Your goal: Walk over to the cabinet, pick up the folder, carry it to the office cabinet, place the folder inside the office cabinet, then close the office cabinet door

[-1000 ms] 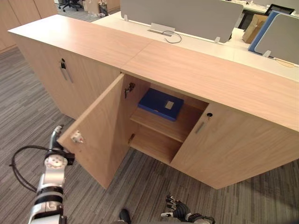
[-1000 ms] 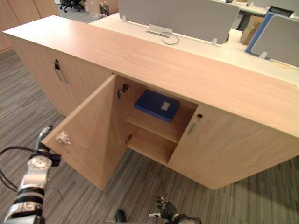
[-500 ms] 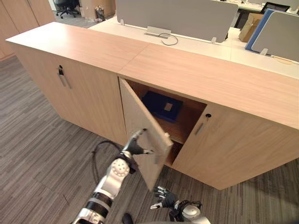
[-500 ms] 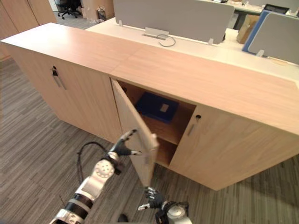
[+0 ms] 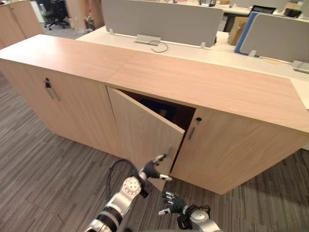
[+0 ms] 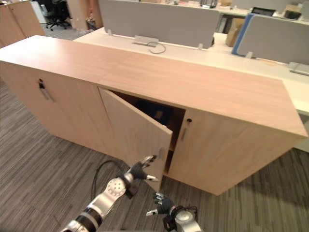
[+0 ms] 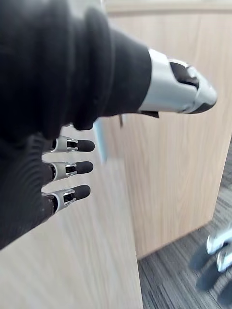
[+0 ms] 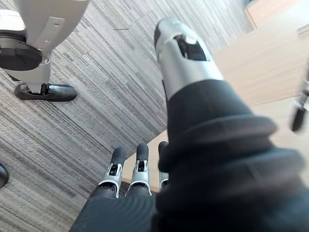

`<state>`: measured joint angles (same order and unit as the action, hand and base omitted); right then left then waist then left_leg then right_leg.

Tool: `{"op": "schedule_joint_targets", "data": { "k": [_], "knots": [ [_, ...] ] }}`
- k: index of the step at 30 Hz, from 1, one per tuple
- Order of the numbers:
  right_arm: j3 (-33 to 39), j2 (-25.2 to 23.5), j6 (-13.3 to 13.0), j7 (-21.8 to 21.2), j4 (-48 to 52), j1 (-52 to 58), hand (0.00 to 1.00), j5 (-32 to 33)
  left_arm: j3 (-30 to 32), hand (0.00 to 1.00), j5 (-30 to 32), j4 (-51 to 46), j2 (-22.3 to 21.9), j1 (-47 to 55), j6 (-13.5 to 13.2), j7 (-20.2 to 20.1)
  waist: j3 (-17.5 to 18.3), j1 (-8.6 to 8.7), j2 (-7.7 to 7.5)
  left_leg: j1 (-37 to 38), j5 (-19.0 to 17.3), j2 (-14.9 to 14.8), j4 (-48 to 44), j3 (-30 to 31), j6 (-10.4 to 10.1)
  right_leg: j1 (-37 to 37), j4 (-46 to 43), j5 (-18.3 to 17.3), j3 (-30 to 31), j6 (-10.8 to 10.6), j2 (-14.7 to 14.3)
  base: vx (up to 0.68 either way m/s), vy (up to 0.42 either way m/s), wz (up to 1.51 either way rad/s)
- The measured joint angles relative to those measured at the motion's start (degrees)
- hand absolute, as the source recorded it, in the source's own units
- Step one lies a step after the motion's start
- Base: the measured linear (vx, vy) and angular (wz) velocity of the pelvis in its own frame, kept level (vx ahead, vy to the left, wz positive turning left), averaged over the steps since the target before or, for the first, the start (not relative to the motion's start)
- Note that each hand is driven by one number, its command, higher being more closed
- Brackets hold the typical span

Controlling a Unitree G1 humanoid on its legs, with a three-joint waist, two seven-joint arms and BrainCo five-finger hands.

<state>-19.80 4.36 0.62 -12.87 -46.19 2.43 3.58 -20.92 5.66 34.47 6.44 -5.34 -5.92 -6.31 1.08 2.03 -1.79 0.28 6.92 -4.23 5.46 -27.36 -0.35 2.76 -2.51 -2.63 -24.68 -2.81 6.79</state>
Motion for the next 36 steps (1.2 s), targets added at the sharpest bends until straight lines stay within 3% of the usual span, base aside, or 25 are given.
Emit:
{"op": "schedule_joint_targets", "data": {
  "k": [5, 7, 8, 10, 13, 15, 16, 18, 22, 25, 28, 36],
  "knots": [
    [4.0, -0.3, 0.0, 0.2, -1.0, 1.7, 0.00, 0.0, 11.6, 0.00, -0.2, 6.2, 0.9, 7.7, 0.6, 2.2, 0.1, -0.13, -0.70, -1.0, -1.5, -1.0, -1.9, -1.7, -0.7, -1.5, 0.0, 0.1, 1.8, 0.1, -0.4, -0.01, -0.034, -0.19],
    [6.3, -0.7, 0.0, 0.7, -1.0, 2.2, 0.00, 0.0, 18.1, 0.00, -3.3, 9.5, 0.5, 9.3, 0.7, 2.9, -0.1, -0.47, -1.79, -4.9, -5.7, -3.1, -10.6, -1.5, -0.7, -1.7, 0.0, 0.1, 1.8, 0.1, -0.4, 0.03, -0.080, -0.03],
    [7.5, -0.8, -0.1, 1.0, -0.7, 3.1, 0.00, 0.1, 22.6, 0.00, -7.2, 11.6, -0.2, 10.3, 0.7, 4.3, -0.1, -1.01, -1.72, -8.0, -9.9, -6.0, -19.2, -1.1, -0.7, -1.4, -0.1, 0.1, 1.8, 0.1, -1.1, 0.03, -0.082, -0.14],
    [8.2, -0.7, -0.2, 2.0, 0.0, 4.5, 0.00, 0.3, 28.1, 0.00, -12.3, 13.7, -1.1, 11.7, 0.6, 6.6, -0.4, -2.00, -1.08, -10.4, -14.2, -10.1, -28.3, -0.2, -1.1, 0.1, 0.0, -0.1, 1.8, 0.3, -3.1, 0.02, -0.088, -0.11],
    [8.6, -0.8, -0.4, 3.0, 1.7, 5.6, 0.00, 0.3, 31.4, 0.00, -19.3, 14.5, -1.0, 13.2, 0.3, 9.2, -1.9, -2.51, -0.86, -13.4, -15.3, -11.5, -36.3, 7.7, -0.9, 1.1, 0.1, -0.7, 2.4, 0.9, -4.4, -0.07, -0.052, -0.01],
    [9.4, -0.6, -1.2, 3.5, 1.1, 5.4, 0.00, 0.6, 32.0, 0.00, -22.9, 14.9, -1.4, 14.2, -0.2, 9.5, -3.0, -3.55, -0.15, -14.8, -15.3, -10.6, -39.7, 15.7, -0.9, 1.0, -0.4, -0.7, 4.7, 1.0, -4.8, -0.12, 0.060, -0.42],
    [9.7, -0.4, -1.6, 3.8, -0.8, 4.6, 0.00, 0.8, 32.2, 0.00, -24.6, 16.0, -1.5, 14.6, -0.5, 9.2, -3.3, -4.04, -0.08, -15.0, -17.2, -9.0, -39.1, 20.2, -1.8, 0.8, -0.6, -0.8, 6.0, 1.3, -4.7, -0.13, 0.117, -0.69],
    [11.3, 0.6, -1.9, 4.6, -7.4, 2.0, 0.00, 0.7, 33.5, 0.00, -29.1, 18.6, -2.1, 15.4, -0.3, 7.2, -3.4, -5.62, 2.04, -12.2, -18.1, -5.8, -32.1, 28.0, -4.4, -1.2, -2.0, -0.9, 9.8, 0.9, -5.3, -0.12, 0.166, -0.89],
    [13.6, 0.4, -1.9, 5.7, -9.8, 1.7, 0.00, 0.8, 36.2, 0.00, -29.7, 22.3, -2.3, 15.8, 0.3, 4.1, -3.1, -5.08, 0.24, -9.7, -14.9, -2.9, -24.7, 24.8, -3.4, -1.5, 1.8, 2.2, 12.0, -0.4, -2.6, -0.03, 0.089, -0.27],
    [13.5, -0.5, -2.0, 5.7, -10.1, 1.5, 0.00, 0.8, 36.7, 0.00, -26.2, 22.4, -2.3, 16.4, 0.2, 3.5, -2.4, -5.50, -0.22, -7.1, -12.0, -1.0, -18.5, 23.4, -2.7, -1.5, 3.2, 3.4, 12.6, -1.0, -1.2, 0.06, 0.039, -0.10],
    [13.6, -1.0, -2.1, 5.9, -11.8, 1.4, 0.00, 0.8, 37.4, 0.00, -23.9, 22.3, -2.8, 16.3, -0.2, 3.6, -2.3, -5.73, -0.16, -6.2, -10.2, -0.1, -15.1, 23.4, -2.5, -1.8, 4.2, 3.9, 12.2, -1.1, -0.9, 0.11, 0.008, 0.04],
    [14.2, -1.4, -2.4, 6.4, -11.8, 2.0, 0.00, 2.0, 37.9, 0.00, -21.9, 22.0, -3.2, 16.3, -1.0, 3.9, -2.1, -5.88, -0.28, -4.1, -9.3, 0.6, -11.8, 23.4, -2.1, -0.8, 4.6, 3.9, 11.4, -1.1, -0.5, 0.06, 0.021, 0.03]
  ]
}}
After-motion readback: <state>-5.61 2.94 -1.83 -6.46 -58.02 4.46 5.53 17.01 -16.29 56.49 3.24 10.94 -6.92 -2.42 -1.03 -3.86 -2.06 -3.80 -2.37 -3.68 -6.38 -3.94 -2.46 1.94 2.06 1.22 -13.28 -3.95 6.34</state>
